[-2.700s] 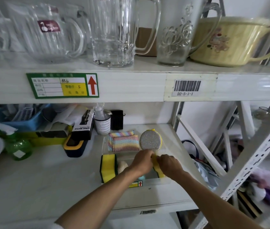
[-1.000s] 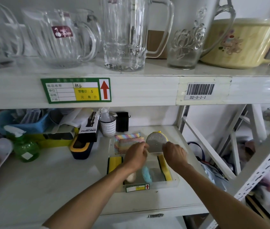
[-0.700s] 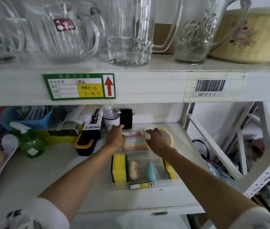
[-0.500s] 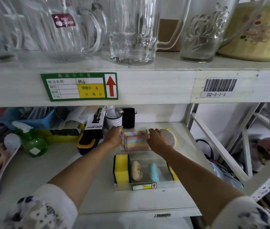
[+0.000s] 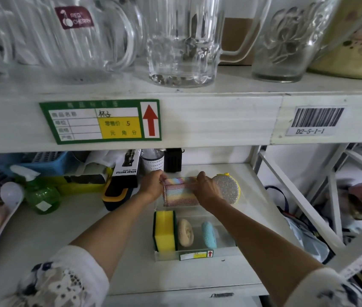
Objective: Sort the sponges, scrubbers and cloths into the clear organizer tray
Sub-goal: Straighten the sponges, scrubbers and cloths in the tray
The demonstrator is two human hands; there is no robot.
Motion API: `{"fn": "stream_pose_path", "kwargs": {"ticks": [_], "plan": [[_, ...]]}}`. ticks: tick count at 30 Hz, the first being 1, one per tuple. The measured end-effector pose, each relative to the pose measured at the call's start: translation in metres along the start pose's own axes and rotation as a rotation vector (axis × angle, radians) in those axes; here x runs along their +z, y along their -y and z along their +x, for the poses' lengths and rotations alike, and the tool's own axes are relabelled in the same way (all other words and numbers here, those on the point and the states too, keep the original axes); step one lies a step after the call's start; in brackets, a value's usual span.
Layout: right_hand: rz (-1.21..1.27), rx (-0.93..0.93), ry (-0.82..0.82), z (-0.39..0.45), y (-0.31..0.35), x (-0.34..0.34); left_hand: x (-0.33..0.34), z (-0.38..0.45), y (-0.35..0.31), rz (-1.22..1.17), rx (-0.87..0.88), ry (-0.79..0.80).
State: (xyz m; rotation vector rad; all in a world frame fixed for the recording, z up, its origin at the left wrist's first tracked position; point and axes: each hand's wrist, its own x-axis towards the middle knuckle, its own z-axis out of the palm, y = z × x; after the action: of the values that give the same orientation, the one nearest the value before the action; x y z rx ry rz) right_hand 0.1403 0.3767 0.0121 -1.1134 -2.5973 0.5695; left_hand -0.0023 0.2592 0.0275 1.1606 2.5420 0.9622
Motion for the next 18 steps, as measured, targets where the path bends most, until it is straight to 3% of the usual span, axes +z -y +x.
{"fn": "stream_pose_path", "kwargs": {"ticks": [8, 12, 15, 18], "plan": [[0.064, -0.003, 0.022, -0.003, -0.001, -0.008, -0.003, -0.003, 0.000, 0.039, 0.018, 0.021], [0.142, -0.022, -0.123, -0.009, -0.016, -0.031, -0.004, -0.003, -0.015, 0.055, 0.059, -0.064], [0.126, 0.111, -0.258, -0.008, -0.043, -0.050, 0.005, -0.008, -0.044, 0.014, 0.163, -0.057], [0.068, 0.240, -0.248, -0.011, -0.075, -0.062, 0.025, -0.013, -0.076, -0.004, 0.247, 0.020]]}}
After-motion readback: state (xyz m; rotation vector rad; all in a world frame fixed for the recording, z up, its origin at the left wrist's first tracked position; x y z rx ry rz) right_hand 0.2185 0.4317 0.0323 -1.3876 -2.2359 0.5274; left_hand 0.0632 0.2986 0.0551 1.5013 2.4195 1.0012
